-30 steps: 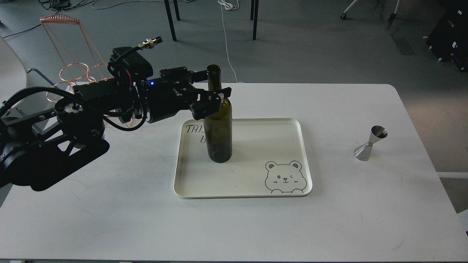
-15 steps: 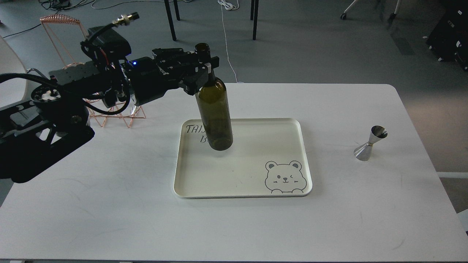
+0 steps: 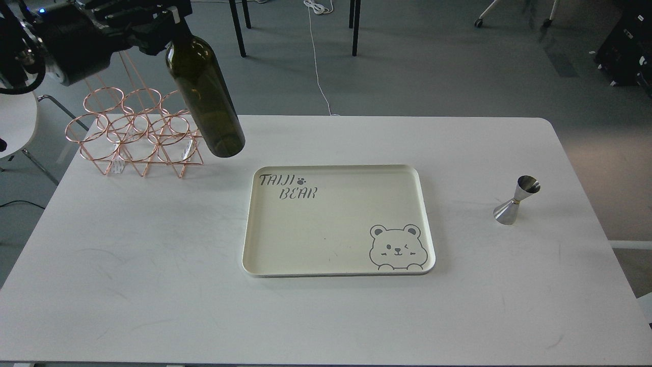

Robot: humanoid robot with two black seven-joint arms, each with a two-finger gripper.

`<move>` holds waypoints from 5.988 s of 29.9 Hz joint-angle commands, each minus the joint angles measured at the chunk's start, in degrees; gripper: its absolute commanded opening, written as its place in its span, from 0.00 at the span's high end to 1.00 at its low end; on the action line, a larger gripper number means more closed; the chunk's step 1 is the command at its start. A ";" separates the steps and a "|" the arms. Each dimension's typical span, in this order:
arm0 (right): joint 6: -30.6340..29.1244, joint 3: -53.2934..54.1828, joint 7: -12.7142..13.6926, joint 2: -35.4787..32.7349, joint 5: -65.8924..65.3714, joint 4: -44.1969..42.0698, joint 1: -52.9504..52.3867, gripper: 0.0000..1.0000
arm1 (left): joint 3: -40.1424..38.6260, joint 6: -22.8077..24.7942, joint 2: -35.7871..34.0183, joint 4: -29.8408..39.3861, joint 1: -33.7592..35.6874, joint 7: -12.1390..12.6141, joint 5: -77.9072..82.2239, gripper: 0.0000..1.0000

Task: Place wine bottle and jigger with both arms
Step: 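Lift the bottle with the left gripper and carry it over the copper rack, then lower the bottle into the copper rack slot with the left gripper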

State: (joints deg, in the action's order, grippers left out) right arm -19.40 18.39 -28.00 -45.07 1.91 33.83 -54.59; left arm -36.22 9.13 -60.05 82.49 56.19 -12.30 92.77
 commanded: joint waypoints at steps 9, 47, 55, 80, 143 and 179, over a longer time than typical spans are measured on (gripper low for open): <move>-0.02 -0.02 0.00 -0.36 0.02 0.01 -0.43 0.04 | 0.97 -0.08 -0.15 -9.98 0.94 -0.53 1.10 0.80; -0.19 -0.02 0.00 -0.36 0.02 -0.08 -0.08 0.04 | 5.45 -4.11 5.21 -17.54 2.34 0.00 3.12 0.80; -0.19 -0.02 0.00 -0.36 -0.15 -0.17 -0.08 0.04 | 6.78 -6.14 5.74 -17.98 2.26 -0.36 3.74 0.79; 0.07 0.15 0.00 -0.45 0.02 -0.08 0.28 0.04 | 11.96 -6.49 9.17 -18.07 0.67 -0.18 3.12 0.61; -0.02 0.59 0.00 -0.63 0.02 -0.08 0.71 0.04 | 13.98 -7.46 10.04 -20.88 0.76 0.17 -2.33 0.25; -0.02 0.59 0.00 -0.63 0.02 -0.17 0.71 0.04 | 14.07 -9.04 10.92 -22.11 0.59 -0.18 -2.41 0.74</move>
State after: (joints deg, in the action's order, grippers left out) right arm -19.44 18.99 -28.00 -45.71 1.93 33.66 -53.88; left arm -22.15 0.06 -49.10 60.43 56.69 -12.57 90.37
